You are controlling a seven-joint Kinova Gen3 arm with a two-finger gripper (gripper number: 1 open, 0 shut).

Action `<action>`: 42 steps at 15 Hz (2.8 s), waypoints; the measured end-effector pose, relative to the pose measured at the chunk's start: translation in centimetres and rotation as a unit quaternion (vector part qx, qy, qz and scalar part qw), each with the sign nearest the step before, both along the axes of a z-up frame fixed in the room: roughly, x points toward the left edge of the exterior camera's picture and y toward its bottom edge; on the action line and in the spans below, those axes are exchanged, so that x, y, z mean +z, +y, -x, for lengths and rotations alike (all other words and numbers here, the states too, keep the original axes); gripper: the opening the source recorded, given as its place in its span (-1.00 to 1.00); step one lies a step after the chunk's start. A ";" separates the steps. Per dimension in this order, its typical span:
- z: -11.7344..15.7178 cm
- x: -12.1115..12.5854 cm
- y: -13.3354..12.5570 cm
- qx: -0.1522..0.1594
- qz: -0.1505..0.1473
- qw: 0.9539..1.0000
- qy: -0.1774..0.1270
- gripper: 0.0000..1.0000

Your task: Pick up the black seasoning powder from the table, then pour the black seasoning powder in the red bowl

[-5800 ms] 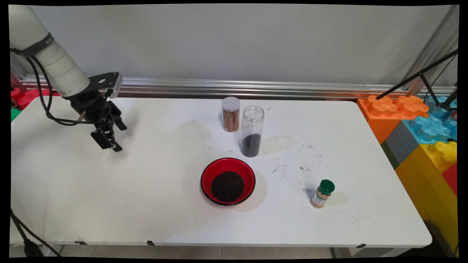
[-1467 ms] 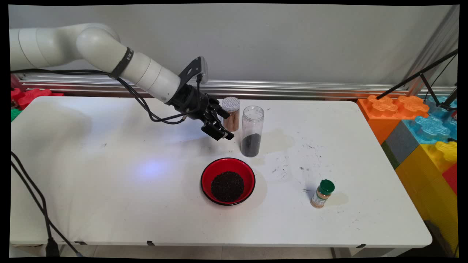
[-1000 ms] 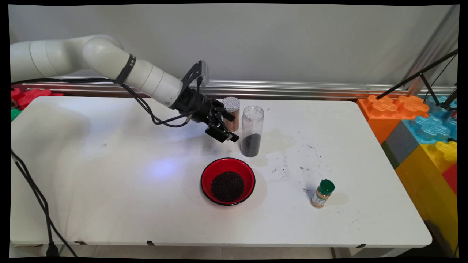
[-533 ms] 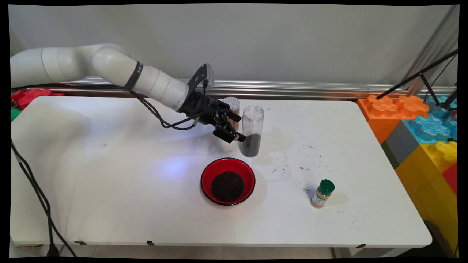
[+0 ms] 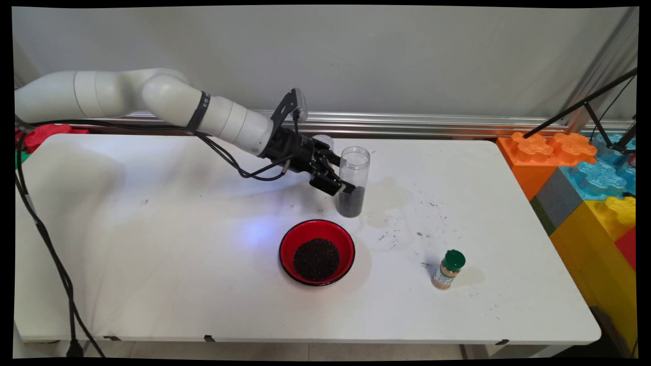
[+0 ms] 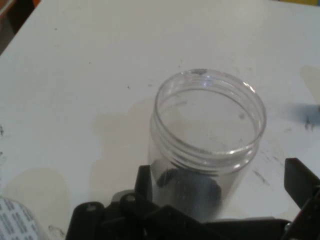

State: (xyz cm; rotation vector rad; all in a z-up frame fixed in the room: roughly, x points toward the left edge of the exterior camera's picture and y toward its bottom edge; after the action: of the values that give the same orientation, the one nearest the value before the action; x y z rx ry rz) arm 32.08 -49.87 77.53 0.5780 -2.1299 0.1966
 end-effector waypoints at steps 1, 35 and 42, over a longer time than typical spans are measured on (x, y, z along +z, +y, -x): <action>0.1 -0.1 -0.1 0.004 0.000 1.000 0.003 1.00; 1.2 -2.2 -0.3 0.036 0.017 0.999 0.030 -1.00; 1.2 -1.8 -0.5 0.016 0.012 0.999 0.026 -1.00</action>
State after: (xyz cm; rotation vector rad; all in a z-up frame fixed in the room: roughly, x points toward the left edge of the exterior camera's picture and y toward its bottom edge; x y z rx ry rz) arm 30.89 -50.42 75.69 0.5963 -2.0663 0.2230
